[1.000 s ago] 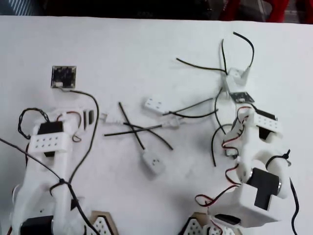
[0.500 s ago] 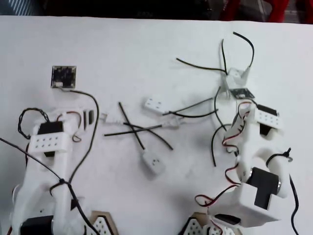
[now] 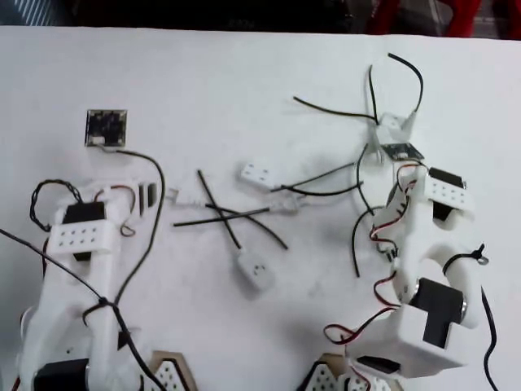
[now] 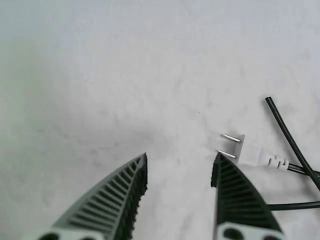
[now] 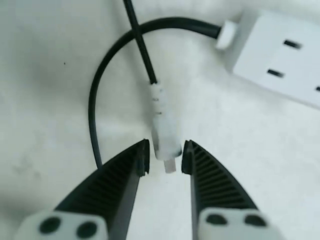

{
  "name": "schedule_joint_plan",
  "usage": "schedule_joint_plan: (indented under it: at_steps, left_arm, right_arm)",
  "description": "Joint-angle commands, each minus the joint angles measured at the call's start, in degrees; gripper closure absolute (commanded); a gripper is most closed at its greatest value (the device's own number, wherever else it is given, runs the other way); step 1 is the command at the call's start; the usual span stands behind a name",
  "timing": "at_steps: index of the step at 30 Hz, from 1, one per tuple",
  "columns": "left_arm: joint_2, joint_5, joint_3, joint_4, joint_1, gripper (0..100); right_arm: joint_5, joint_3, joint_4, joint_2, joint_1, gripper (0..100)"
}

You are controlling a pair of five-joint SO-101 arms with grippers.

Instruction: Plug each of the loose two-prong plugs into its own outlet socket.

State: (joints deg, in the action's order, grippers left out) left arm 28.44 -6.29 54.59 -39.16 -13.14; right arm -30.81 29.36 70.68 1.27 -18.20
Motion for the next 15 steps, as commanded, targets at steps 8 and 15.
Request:
schedule_joint_plan:
  at_steps: [8,15]
  left_arm:
    - [1.7,0.1,-0.4,1.1,-0.5,79]
    - [1.7,0.1,-0.4,1.1,-0.5,79]
  right_arm:
    - [0.3,-0.8,0.5,-0.2,2.1,88.6]
    - [0.0,-0.8,0.4,-0.1,2.0,88.6]
